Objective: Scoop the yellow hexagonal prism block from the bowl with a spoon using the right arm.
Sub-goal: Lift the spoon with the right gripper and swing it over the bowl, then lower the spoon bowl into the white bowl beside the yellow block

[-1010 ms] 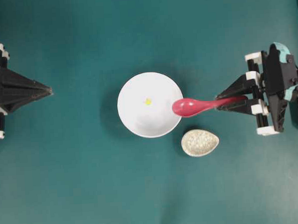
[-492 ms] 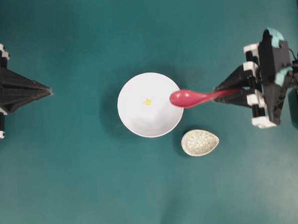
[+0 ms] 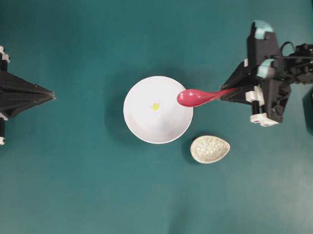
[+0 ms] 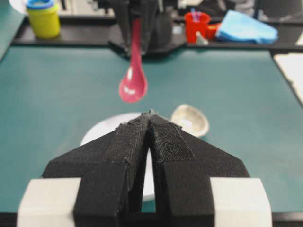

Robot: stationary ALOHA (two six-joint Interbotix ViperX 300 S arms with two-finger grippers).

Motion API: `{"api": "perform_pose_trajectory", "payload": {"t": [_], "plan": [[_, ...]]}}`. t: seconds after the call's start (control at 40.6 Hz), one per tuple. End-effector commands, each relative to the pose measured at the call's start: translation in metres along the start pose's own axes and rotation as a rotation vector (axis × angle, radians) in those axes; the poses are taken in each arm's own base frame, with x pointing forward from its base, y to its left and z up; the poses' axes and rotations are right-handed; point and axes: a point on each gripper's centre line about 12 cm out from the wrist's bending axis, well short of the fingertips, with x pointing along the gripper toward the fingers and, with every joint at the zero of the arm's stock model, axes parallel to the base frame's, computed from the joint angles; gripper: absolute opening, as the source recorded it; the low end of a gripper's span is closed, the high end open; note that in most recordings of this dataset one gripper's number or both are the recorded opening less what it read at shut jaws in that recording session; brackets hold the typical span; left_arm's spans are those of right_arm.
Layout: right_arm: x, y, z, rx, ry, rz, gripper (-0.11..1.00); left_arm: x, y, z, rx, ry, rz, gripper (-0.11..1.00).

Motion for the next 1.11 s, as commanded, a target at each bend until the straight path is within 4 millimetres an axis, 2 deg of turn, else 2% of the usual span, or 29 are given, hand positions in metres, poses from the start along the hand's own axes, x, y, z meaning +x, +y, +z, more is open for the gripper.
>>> {"api": "perform_pose_trajectory", "payload": {"t": [0.0,0.369,0.591,1.083], "plan": [[0.002,0.001,0.016,-0.002,-0.006,0.003,0.24,0.002,0.000,0.012,0.002,-0.031,0.000,0.00],[0.040,-0.001,0.024,-0.049,0.205,-0.001,0.25,0.003,0.000,0.013,-0.011,-0.032,0.000,0.00],[0.058,-0.002,0.033,-0.074,0.275,-0.008,0.24,0.003,0.000,0.014,-0.011,-0.035,0.000,0.00],[0.080,-0.007,0.028,-0.054,0.348,-0.014,0.25,0.002,0.000,0.015,-0.006,-0.037,0.000,0.00]]}}
